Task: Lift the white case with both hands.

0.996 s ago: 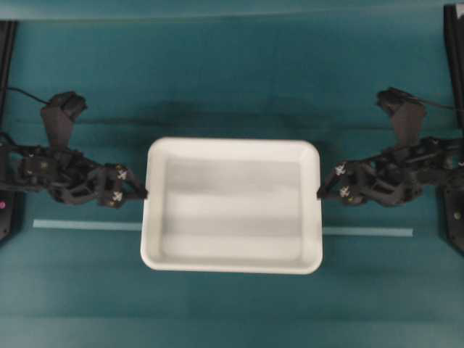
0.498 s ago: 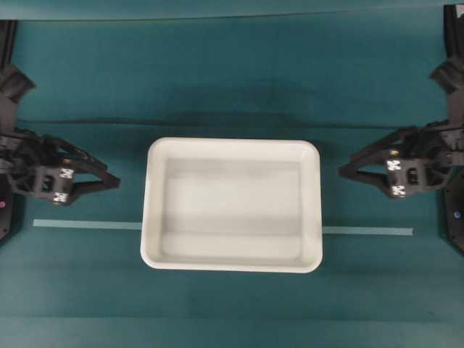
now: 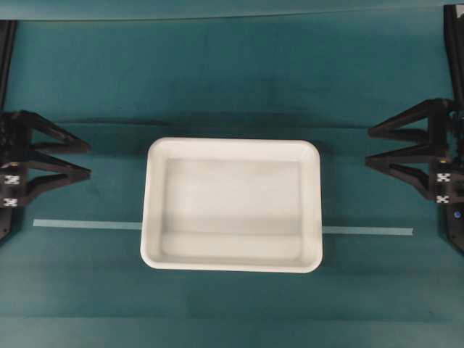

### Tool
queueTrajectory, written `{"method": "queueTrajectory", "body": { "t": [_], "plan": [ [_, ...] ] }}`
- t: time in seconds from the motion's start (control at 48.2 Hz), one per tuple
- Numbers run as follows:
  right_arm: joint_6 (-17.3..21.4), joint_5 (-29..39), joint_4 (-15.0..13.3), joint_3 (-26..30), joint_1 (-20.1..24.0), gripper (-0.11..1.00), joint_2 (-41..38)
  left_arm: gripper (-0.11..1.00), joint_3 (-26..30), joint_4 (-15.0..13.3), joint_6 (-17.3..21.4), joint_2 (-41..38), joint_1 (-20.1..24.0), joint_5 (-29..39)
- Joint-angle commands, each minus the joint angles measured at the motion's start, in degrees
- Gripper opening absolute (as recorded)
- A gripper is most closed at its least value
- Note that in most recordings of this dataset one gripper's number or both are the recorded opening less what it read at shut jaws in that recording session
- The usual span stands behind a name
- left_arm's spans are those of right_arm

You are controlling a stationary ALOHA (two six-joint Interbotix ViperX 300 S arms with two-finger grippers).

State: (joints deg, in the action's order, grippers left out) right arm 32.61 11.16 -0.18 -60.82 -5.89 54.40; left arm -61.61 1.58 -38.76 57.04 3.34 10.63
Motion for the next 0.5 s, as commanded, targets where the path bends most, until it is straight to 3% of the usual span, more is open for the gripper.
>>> {"method": "queueTrajectory", "body": {
  "t": [0.0,0.249,0.477],
  "plan": [
    [-1.41,-0.26,-1.32,1.49,0.26,0.89,0.70,0.93,1.93,0.18,2.81,0.97,0.00,-0.26],
    [-7.65,-0.18,-1.76,2.55,0.88,0.89,4.04,0.92,3.08,0.18,9.67,5.98,-0.18,-0.35],
    [-14.68,-0.62,-1.76,3.69,1.67,0.89,6.86,0.92,4.48,0.18,19.16,10.02,-0.18,-0.26]
  ]
}}
